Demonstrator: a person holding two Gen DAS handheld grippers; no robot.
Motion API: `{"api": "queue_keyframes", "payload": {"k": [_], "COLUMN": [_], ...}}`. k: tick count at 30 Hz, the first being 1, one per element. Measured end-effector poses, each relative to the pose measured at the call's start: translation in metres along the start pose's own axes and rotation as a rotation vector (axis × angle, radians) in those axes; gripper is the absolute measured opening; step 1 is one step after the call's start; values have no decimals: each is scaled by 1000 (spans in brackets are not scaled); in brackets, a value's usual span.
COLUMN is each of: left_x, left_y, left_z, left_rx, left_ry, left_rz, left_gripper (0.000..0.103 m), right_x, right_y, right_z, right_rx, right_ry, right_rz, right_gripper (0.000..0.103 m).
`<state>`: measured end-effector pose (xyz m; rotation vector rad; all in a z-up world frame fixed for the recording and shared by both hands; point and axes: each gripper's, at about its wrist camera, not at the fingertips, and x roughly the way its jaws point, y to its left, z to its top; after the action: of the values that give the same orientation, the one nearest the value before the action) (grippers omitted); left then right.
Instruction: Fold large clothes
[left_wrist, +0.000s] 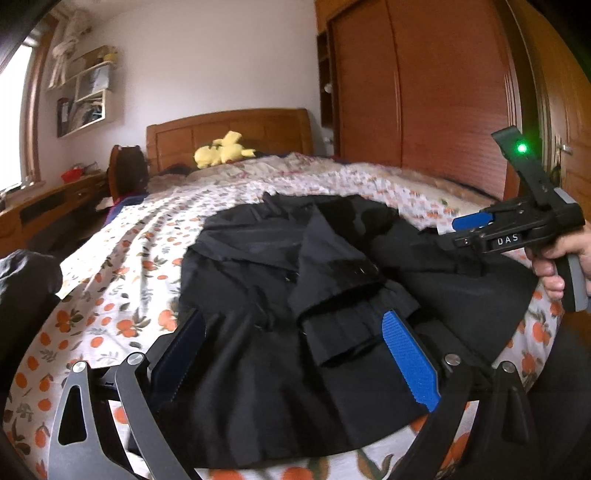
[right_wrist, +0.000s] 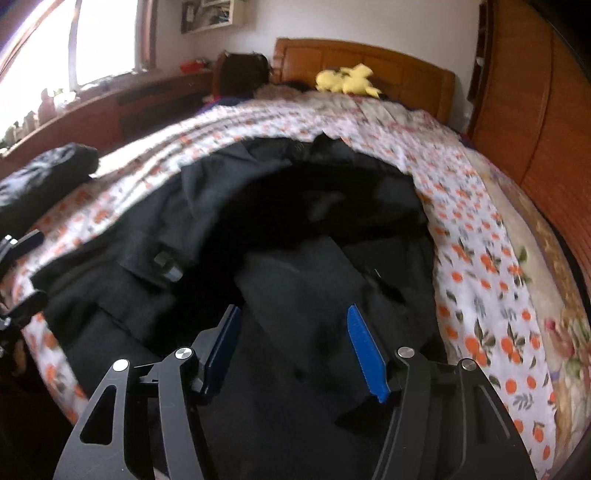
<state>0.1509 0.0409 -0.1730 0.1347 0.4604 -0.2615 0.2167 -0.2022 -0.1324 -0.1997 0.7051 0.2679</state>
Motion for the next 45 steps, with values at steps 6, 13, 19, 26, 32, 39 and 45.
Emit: {"api": "queue_keyframes", "payload": {"k": [6,13,19,26,32,39,45], "left_x": [20,41,63,94,86,56,59], "left_y": [-32,-66,-86,-95,-81,-27,35], "left_z": [3,11,20,19,27,59,77], "left_rx": [43,104,134,136,76,17,-23], "left_ry": [36,62,117,225,238,169,164], "left_rz": [-17,-35,-55,-43,-31,74,174], "left_gripper": [97,96,85,41,8,7,7], "right_x": [23,19,3,-16,-30,-17,5], "right_y": [-22,-23,-21,-22,-21,-11,-3], "right_z": [-22,-34,-47,-53,-46,-37,-19], "right_rx": [-3,-8,-44,-37,-31,-40,8], "right_ry": [48,18,11,-10,-58,-87,-105], "right_rz": [-16,5,13,55,104,127,169], "right_gripper": [57,57,57,57,57,57,57]}}
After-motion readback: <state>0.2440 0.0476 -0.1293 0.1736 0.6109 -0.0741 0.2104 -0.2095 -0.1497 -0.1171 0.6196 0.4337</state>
